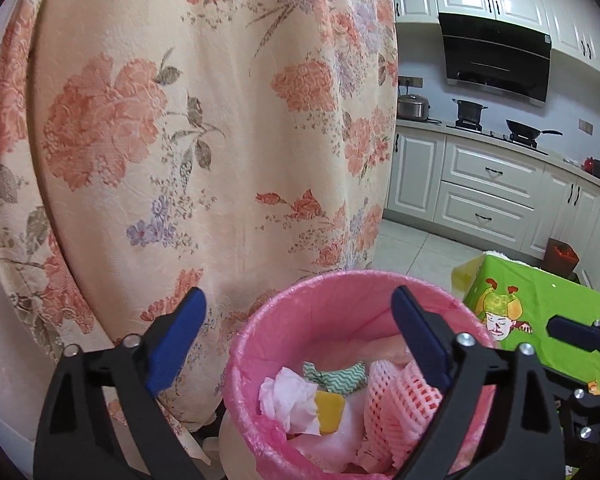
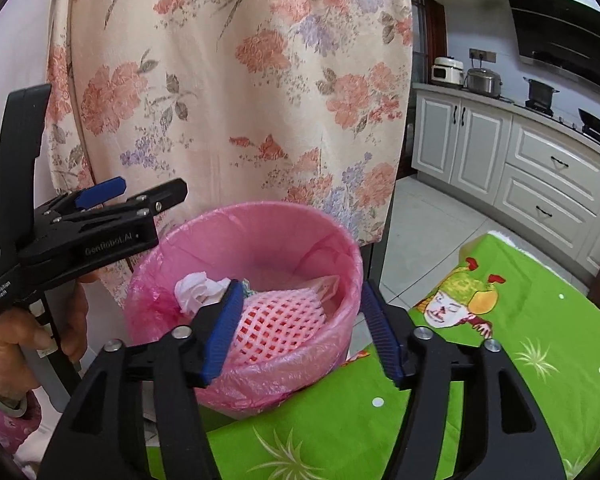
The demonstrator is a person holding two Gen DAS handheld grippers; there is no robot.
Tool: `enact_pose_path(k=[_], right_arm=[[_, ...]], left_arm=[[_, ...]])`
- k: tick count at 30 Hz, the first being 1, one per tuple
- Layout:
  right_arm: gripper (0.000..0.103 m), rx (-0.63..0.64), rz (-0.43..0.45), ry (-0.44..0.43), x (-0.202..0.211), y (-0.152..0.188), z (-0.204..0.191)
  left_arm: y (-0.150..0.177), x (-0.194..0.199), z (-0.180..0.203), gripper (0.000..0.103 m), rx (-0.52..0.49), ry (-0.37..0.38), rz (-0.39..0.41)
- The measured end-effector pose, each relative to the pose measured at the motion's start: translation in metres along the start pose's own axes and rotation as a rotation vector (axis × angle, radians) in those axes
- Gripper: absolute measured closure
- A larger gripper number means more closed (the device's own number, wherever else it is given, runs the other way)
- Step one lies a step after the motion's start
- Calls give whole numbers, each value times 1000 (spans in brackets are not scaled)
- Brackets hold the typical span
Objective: Collect trash
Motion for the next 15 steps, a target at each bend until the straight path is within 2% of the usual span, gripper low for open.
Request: enact_pose_path(k=[2, 7, 10, 15], right_arm=[[38, -9, 17, 4, 9, -4, 3], [27, -10, 80, 40, 37, -14, 9], [19, -24, 121, 65, 57, -16, 15], [19, -78, 151, 86, 87, -15, 27]], left_arm=[[-4, 5, 1, 5, -6, -6, 11], [-11, 25, 5, 5, -5, -22, 33], [-14, 48, 8, 5, -4, -18, 85], [-18, 83, 15, 5, -19, -2, 115]])
Point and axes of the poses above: each gripper's, at about its wrist camera, not at the fingertips, and x roughly against the way its jaws point, z to its right, y to its underside, the point moved 4 cm from there along -x, roughly the way its jaws point, and after that the axes turned 14 degrees about y, right-handed, at the moved point
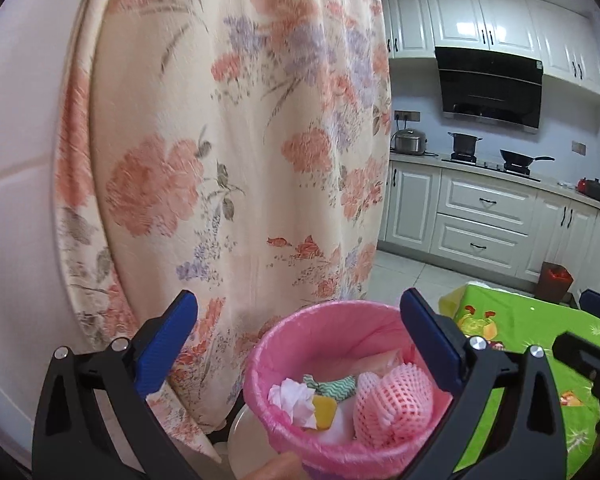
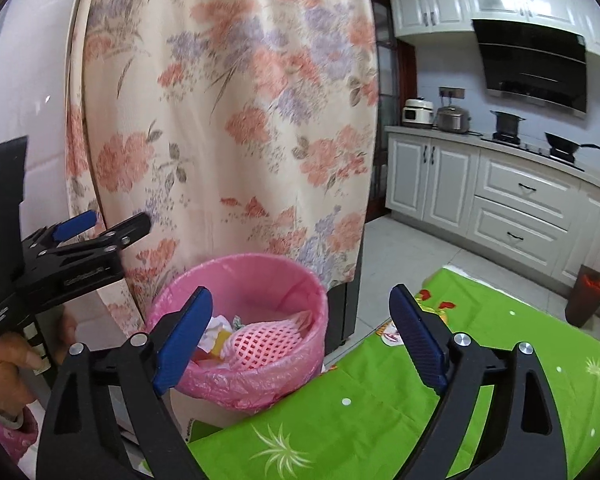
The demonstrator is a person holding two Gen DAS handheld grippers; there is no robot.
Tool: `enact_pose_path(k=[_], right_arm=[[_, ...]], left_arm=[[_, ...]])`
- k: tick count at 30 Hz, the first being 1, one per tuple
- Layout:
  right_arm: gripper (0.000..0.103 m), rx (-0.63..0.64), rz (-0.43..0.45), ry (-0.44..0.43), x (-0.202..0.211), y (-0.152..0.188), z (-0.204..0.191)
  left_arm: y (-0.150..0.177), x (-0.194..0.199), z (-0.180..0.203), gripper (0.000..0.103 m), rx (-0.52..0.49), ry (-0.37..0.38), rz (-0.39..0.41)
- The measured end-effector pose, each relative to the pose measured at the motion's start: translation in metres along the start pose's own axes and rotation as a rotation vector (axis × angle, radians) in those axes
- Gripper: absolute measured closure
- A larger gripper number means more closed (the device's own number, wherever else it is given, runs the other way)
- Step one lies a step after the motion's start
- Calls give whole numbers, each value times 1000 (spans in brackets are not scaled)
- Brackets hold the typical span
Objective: Collect trash
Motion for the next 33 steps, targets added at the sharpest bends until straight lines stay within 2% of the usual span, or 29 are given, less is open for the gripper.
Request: enact_pose_path(k=[5, 8, 15, 19, 26, 33], right_arm=[[19, -70, 8, 14, 23, 3, 12], [19, -94, -2, 25, 36, 16, 14], [19, -71, -31, 33, 67, 56, -1], [19, -63, -37, 46, 84, 75, -8], [19, -86, -49, 73, 101, 91, -12], [19, -88, -31, 97, 115, 91, -15]], left_arm=[[-1, 28, 4, 5, 15, 11, -20], [9, 43, 6, 5, 32, 22, -37], [56, 76, 28, 5, -50, 45, -93], [75, 98, 32, 5, -27, 86, -103], [79, 123, 36, 5, -31, 131, -81], [81, 135, 34, 5, -30, 156, -74]])
Point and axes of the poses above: each gripper's, at about its wrist camera, not at the fingertips, and x roughly against the way its jaws point, z to its right, y to its underside, the point moved 4 cm from there along -x, roughly the way its jaws point, and after that the axes turned 14 degrees about y, right-handed, at the moved point
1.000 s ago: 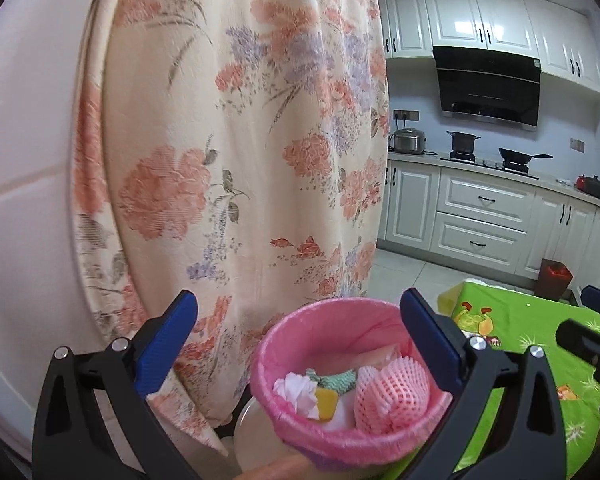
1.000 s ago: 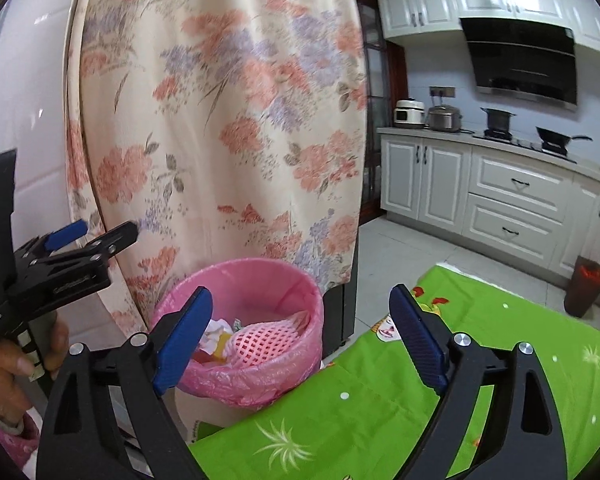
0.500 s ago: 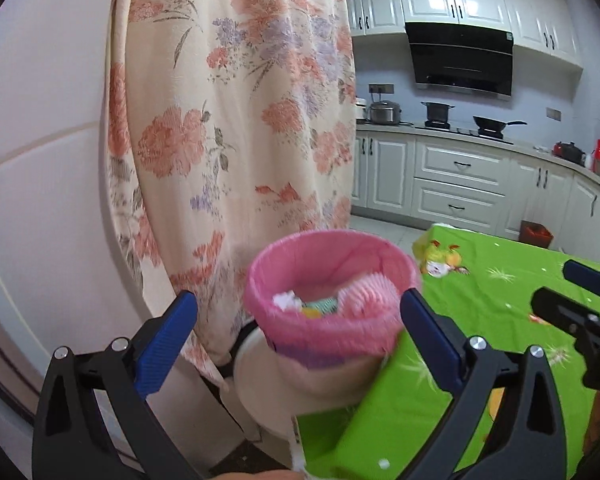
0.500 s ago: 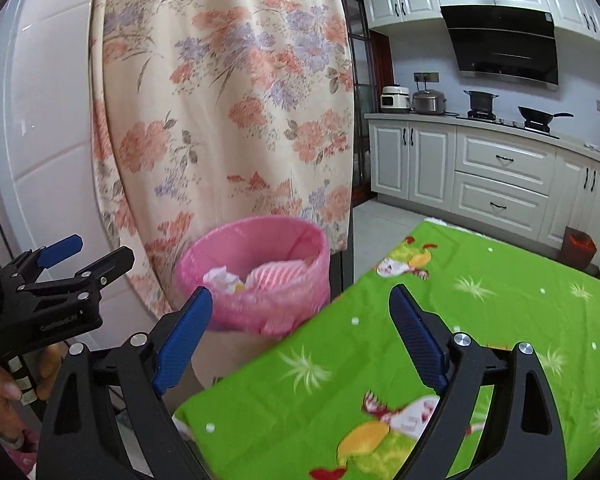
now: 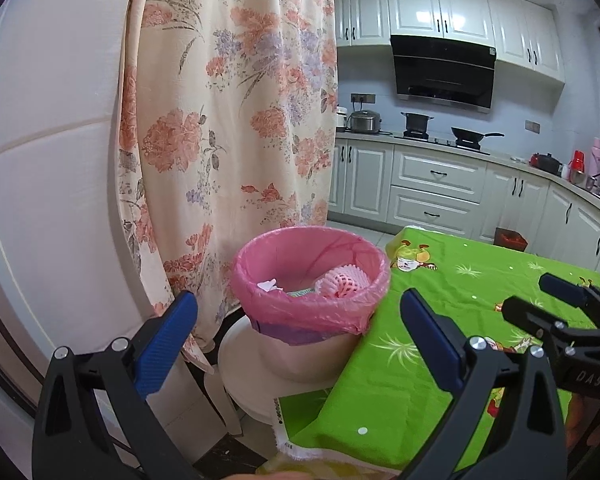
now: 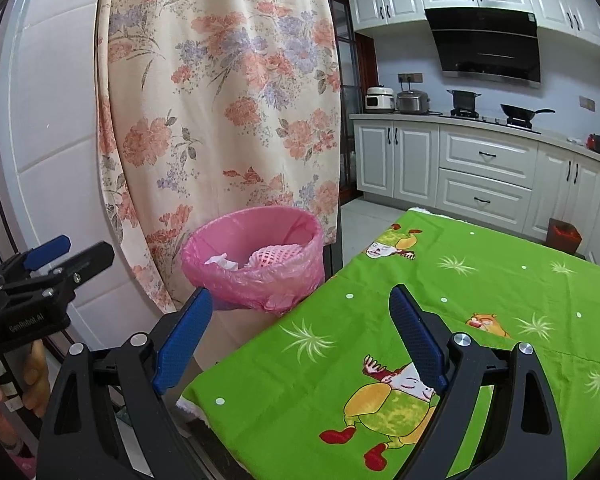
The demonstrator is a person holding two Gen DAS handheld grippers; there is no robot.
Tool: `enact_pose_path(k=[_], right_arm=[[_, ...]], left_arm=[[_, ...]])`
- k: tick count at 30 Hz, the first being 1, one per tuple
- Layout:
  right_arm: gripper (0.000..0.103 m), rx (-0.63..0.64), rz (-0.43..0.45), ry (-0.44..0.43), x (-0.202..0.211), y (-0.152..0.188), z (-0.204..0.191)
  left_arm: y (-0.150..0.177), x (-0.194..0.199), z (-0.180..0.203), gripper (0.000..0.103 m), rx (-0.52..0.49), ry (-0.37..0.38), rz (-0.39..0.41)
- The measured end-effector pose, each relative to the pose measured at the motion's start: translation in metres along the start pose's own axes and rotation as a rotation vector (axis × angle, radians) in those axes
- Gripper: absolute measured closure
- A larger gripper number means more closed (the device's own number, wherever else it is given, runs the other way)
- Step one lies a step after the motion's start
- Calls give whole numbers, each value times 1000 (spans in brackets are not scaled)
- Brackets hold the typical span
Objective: Collect trash
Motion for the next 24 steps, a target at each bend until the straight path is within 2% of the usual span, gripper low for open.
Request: enact_pose_path(k=[9, 24], right_arm=[[19, 24, 20, 2, 13, 1, -5], [19, 22, -2, -3, 12, 7, -5]], left_arm=[[1, 1, 5, 5, -33, 2, -5], [5, -5, 4, 5, -29, 2, -33]])
Point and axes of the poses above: each gripper's, at about its wrist camera, not at the fingertips, and x roughly against the way its jaws point, z to its right, y to its underside, the point moved 4 cm from there along -x, roughly the way its jaws point, and after that the axes turned 14 degrees about y, right-handed, at the moved point
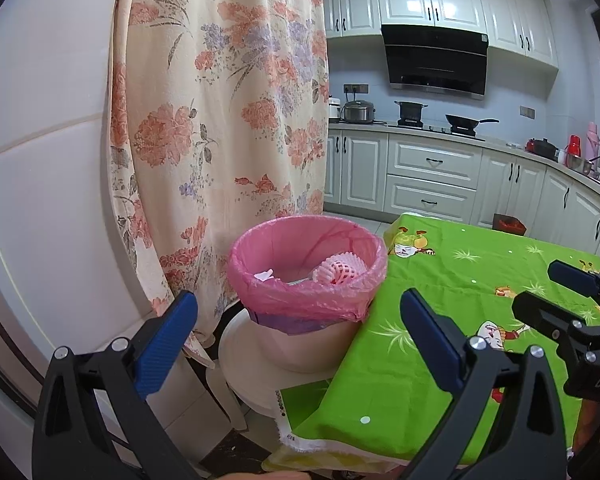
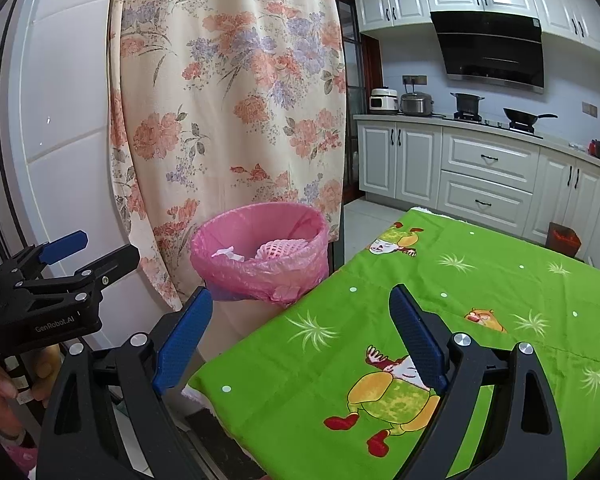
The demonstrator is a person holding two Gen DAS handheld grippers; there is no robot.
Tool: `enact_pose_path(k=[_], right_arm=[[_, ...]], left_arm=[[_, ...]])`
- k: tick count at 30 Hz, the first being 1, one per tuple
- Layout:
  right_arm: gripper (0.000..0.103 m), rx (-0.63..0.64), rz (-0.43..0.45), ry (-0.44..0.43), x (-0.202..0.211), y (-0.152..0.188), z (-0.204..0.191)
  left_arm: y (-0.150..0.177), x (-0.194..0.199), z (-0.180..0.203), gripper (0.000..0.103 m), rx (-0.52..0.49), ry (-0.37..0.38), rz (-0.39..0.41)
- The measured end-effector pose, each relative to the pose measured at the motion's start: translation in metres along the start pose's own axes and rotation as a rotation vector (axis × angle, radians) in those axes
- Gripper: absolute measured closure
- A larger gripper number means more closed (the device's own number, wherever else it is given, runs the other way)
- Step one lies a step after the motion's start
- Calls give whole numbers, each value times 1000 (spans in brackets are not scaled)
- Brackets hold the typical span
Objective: Collect trash
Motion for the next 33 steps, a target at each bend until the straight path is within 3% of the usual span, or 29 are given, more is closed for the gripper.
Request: enact_pose_path(k=[33], right_arm=[[19, 7, -6, -5, -2, 1, -7]], left_arm=[[1, -1, 1, 5, -2, -5, -7]])
Point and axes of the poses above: each gripper's, at about its wrist camera, not at the fingertips, and x roughly against the way its jaws point, z to its right, y to its underside, the point moved 4 cm from there along -x, roughly the way its jaws point, and after that the axes turned 14 degrees about y, right-handed, at the moved point
